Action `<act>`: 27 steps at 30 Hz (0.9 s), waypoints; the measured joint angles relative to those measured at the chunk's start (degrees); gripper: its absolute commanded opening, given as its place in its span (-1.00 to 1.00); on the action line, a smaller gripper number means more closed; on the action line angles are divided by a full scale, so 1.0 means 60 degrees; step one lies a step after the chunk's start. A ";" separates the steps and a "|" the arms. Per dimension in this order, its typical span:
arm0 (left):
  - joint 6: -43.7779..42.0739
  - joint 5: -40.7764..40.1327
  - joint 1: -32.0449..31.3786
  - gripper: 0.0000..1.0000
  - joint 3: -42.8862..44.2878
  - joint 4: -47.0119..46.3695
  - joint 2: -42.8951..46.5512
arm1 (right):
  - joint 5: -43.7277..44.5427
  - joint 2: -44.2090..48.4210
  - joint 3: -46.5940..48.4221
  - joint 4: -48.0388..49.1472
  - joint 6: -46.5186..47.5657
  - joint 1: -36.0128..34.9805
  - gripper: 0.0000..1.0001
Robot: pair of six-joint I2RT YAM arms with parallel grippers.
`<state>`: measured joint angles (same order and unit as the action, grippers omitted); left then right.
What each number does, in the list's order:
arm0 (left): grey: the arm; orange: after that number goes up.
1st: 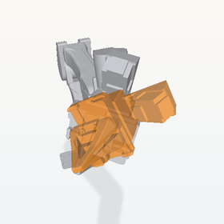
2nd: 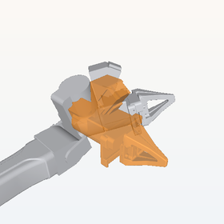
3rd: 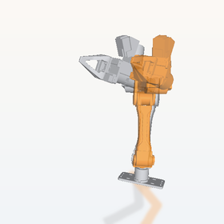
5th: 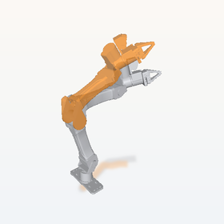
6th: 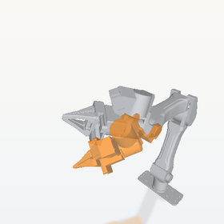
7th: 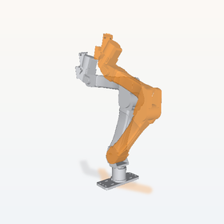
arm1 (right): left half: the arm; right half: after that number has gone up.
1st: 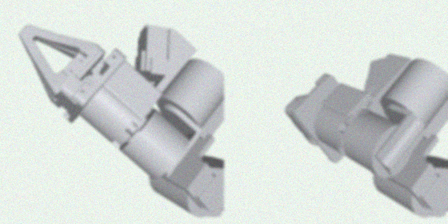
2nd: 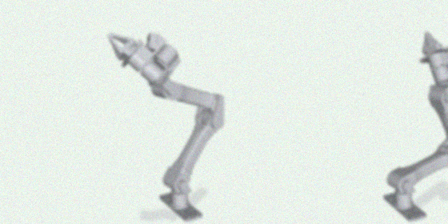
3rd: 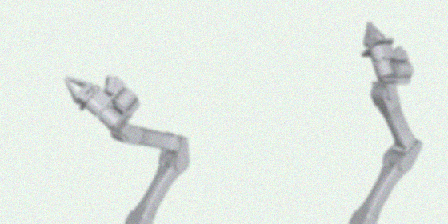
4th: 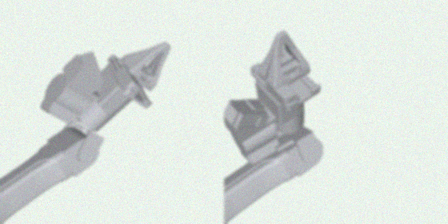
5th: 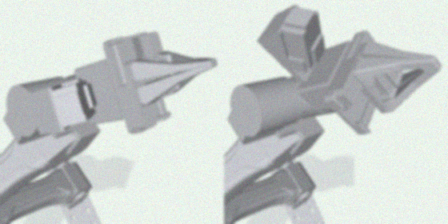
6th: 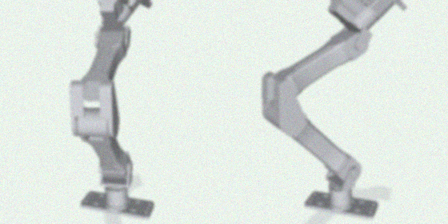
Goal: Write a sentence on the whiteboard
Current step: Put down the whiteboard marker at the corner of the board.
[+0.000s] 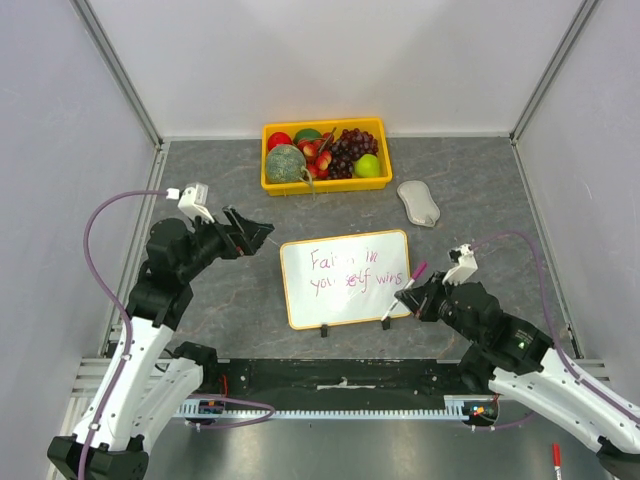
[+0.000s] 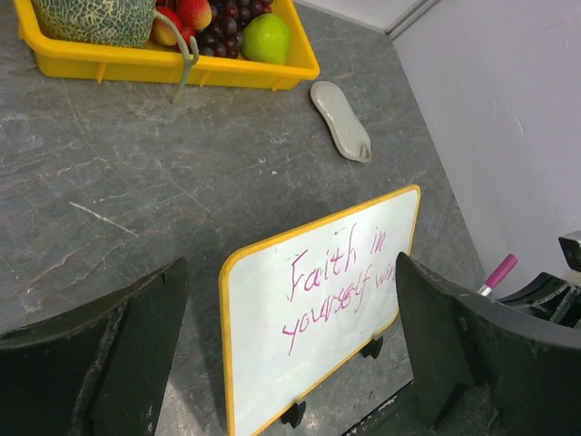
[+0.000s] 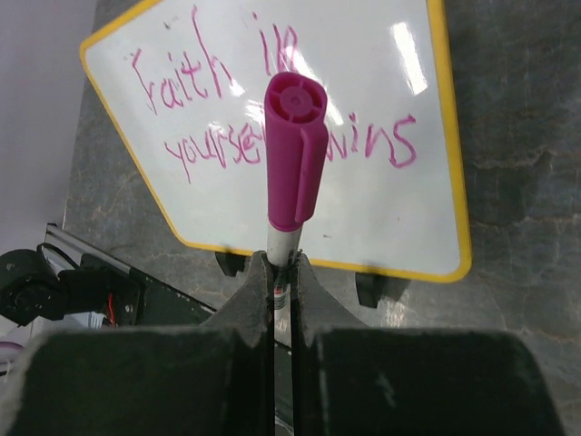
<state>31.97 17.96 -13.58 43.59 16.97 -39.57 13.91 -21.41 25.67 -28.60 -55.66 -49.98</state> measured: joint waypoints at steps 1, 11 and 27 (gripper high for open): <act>-0.0015 -0.0015 0.0000 0.96 0.0022 0.0084 0.0004 | -0.0062 0.0095 -0.0036 -0.0211 -0.0124 0.0000 -1.00; -0.0277 -0.0484 0.0000 0.97 0.0022 0.0703 -0.0007 | -0.0608 0.1599 -0.1005 -0.2182 -0.1344 0.0000 -0.89; -0.0488 -0.0444 0.0000 0.99 -0.0018 0.0637 0.0481 | -0.0277 0.1242 -0.1297 -0.2900 -0.1723 0.0000 -0.20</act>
<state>29.04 15.29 -13.58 43.48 20.80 -36.69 12.25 -13.96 17.89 -46.00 -66.00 -49.98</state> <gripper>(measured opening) 0.991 0.266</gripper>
